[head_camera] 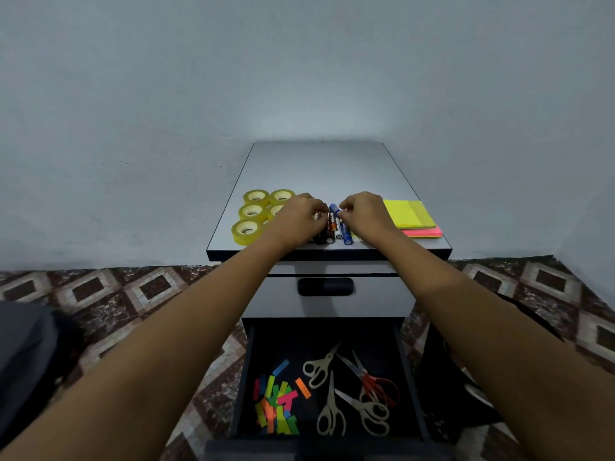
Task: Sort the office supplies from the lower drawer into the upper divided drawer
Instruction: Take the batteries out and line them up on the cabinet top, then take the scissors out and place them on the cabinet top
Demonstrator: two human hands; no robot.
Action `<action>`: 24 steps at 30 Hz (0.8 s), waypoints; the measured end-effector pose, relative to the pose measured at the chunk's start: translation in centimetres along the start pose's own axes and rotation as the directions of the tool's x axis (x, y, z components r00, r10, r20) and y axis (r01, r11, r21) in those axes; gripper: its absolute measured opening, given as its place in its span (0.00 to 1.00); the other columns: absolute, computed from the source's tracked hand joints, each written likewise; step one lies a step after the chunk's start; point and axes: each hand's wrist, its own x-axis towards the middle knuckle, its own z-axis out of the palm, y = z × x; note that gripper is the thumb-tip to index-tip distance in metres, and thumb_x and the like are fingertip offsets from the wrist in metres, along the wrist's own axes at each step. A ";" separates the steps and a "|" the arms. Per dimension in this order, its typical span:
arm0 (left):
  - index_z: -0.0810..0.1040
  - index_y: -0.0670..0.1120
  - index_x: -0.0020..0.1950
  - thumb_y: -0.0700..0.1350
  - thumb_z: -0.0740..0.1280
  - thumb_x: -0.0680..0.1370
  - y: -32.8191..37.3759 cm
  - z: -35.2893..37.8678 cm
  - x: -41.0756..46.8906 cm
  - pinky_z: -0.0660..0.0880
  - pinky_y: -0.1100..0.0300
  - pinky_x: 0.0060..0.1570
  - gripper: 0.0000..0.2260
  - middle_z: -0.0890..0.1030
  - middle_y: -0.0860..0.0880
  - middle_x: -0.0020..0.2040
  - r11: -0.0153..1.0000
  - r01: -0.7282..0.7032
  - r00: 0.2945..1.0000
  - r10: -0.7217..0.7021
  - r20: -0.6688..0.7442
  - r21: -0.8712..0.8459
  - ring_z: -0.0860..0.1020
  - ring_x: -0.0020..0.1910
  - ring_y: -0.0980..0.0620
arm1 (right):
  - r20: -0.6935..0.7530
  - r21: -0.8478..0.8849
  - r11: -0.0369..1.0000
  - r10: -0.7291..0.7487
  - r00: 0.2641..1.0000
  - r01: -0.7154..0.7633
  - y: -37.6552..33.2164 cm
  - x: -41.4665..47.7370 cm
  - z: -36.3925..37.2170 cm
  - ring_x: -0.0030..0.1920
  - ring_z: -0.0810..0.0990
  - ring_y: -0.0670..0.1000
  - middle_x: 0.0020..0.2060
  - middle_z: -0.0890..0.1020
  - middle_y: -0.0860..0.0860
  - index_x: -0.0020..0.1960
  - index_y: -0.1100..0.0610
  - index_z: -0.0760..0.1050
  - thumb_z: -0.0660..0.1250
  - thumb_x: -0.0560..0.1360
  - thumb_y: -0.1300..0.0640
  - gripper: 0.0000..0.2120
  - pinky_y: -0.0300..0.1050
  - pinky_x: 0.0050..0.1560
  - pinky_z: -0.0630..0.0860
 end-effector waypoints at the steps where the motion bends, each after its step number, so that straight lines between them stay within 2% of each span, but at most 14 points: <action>1: 0.82 0.41 0.55 0.41 0.65 0.76 0.3 0.0 -0.5 0.66 0.62 0.43 0.10 0.80 0.40 0.49 0.999 -0.003 1.000 0.003 -0.018 -0.033 0.76 0.50 0.45 | -0.010 0.013 1.000 -0.011 1.000 0.011 0.0 -0.5 -0.3 0.53 0.77 0.57 0.52 0.81 0.60 0.54 0.62 0.81 0.65 0.76 0.59 0.11 0.44 0.51 0.72; 4: 0.83 0.41 0.52 0.41 0.67 0.75 1.7 -0.1 -2.8 0.70 0.64 0.42 0.08 0.81 0.45 0.45 0.984 -0.004 0.999 -0.003 -0.041 -0.175 0.77 0.44 0.49 | -0.041 0.044 0.997 -0.055 0.998 0.057 0.0 -2.9 -1.4 0.54 0.77 0.56 0.51 0.79 0.59 0.57 0.58 0.80 0.67 0.75 0.58 0.12 0.37 0.49 0.65; 6: 0.83 0.41 0.52 0.41 0.68 0.75 2.4 -0.1 -5.1 0.71 0.69 0.44 0.08 0.81 0.50 0.45 0.954 0.031 0.999 -0.042 -0.031 -0.297 0.77 0.43 0.55 | -0.033 0.055 0.995 -0.088 0.996 0.089 0.1 -5.4 -2.0 0.54 0.78 0.56 0.51 0.79 0.59 0.57 0.57 0.80 0.68 0.74 0.58 0.12 0.39 0.52 0.67; 9: 0.82 0.43 0.53 0.42 0.68 0.76 2.5 1.0 -9.0 0.74 0.66 0.46 0.08 0.81 0.52 0.44 0.911 0.124 0.992 -0.117 0.043 -0.394 0.78 0.43 0.57 | 0.000 0.076 0.990 -0.122 0.992 0.122 1.0 -9.7 -1.6 0.54 0.78 0.55 0.52 0.80 0.57 0.57 0.58 0.80 0.68 0.74 0.58 0.13 0.40 0.54 0.68; 12: 0.82 0.44 0.53 0.42 0.67 0.77 1.7 4.1 -13.3 0.71 0.67 0.48 0.08 0.81 0.52 0.46 0.905 0.228 0.963 -0.155 0.221 -0.359 0.78 0.46 0.57 | 0.135 0.083 0.995 -0.074 0.988 0.063 2.8 -14.5 1.0 0.56 0.77 0.54 0.54 0.79 0.57 0.59 0.60 0.79 0.67 0.75 0.58 0.13 0.37 0.55 0.66; 16: 0.82 0.43 0.53 0.42 0.67 0.76 0.2 9.2 -18.0 0.69 0.73 0.44 0.08 0.83 0.48 0.49 0.883 0.355 0.888 -0.216 0.406 -0.307 0.77 0.46 0.58 | 0.267 0.110 0.993 0.010 0.964 -0.041 5.6 -19.4 5.9 0.51 0.79 0.53 0.51 0.80 0.57 0.56 0.60 0.80 0.68 0.75 0.59 0.11 0.29 0.48 0.64; 20: 0.82 0.42 0.53 0.42 0.68 0.75 -1.2 13.7 -20.5 0.71 0.66 0.46 0.08 0.83 0.45 0.50 0.871 0.448 0.796 -0.284 0.535 -0.204 0.80 0.49 0.51 | 0.385 0.042 0.988 0.120 0.915 -0.147 8.8 -21.9 10.9 0.50 0.80 0.55 0.51 0.79 0.58 0.56 0.60 0.80 0.68 0.75 0.59 0.11 0.42 0.53 0.73; 22: 0.82 0.43 0.54 0.43 0.68 0.75 -1.8 15.3 -21.0 0.69 0.68 0.46 0.09 0.83 0.46 0.52 0.869 0.471 0.762 -0.315 0.566 -0.150 0.80 0.51 0.50 | 0.442 -0.024 0.985 0.163 0.882 -0.170 10.3 -22.4 12.6 0.52 0.79 0.56 0.54 0.78 0.57 0.56 0.60 0.80 0.67 0.75 0.59 0.11 0.45 0.55 0.74; 24: 0.81 0.42 0.55 0.43 0.67 0.76 -2.4 16.5 -21.3 0.69 0.68 0.48 0.10 0.82 0.45 0.54 0.866 0.486 0.729 -0.329 0.600 -0.116 0.79 0.53 0.50 | 0.503 -0.086 0.981 0.192 0.843 -0.172 11.5 -22.7 13.9 0.52 0.79 0.57 0.54 0.78 0.57 0.52 0.61 0.80 0.65 0.76 0.58 0.09 0.48 0.53 0.76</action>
